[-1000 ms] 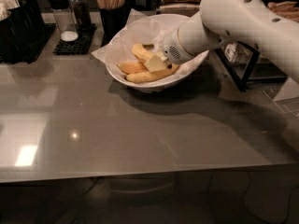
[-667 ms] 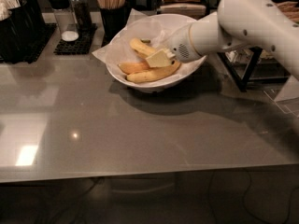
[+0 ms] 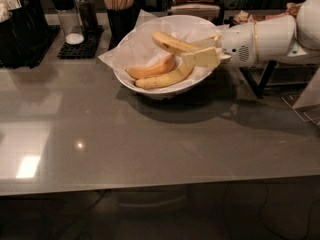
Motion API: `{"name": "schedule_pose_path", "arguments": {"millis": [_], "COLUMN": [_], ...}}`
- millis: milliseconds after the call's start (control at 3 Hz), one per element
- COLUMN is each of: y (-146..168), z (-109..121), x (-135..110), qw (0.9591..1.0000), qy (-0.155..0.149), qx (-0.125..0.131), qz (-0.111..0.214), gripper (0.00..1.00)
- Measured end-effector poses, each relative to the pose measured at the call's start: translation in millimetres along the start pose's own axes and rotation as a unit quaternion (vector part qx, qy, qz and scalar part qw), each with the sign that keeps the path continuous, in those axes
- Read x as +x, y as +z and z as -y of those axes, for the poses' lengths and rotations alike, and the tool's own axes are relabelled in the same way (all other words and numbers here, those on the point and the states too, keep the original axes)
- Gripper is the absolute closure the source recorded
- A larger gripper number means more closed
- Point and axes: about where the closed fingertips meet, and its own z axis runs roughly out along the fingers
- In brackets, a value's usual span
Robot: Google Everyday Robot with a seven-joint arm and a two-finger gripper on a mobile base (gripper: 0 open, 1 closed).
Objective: Pick banana from white bowl
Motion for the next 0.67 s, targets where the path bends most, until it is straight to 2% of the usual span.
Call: {"name": "schedule_pose_path", "arguments": {"millis": [667], "y": [-46.5], "z": [-23.5], "x": [-6.4], "qw": [0.9984], "qy": [-0.013], "qx": [-0.055], "qz": [0.005], "gripper": [1.00]}}
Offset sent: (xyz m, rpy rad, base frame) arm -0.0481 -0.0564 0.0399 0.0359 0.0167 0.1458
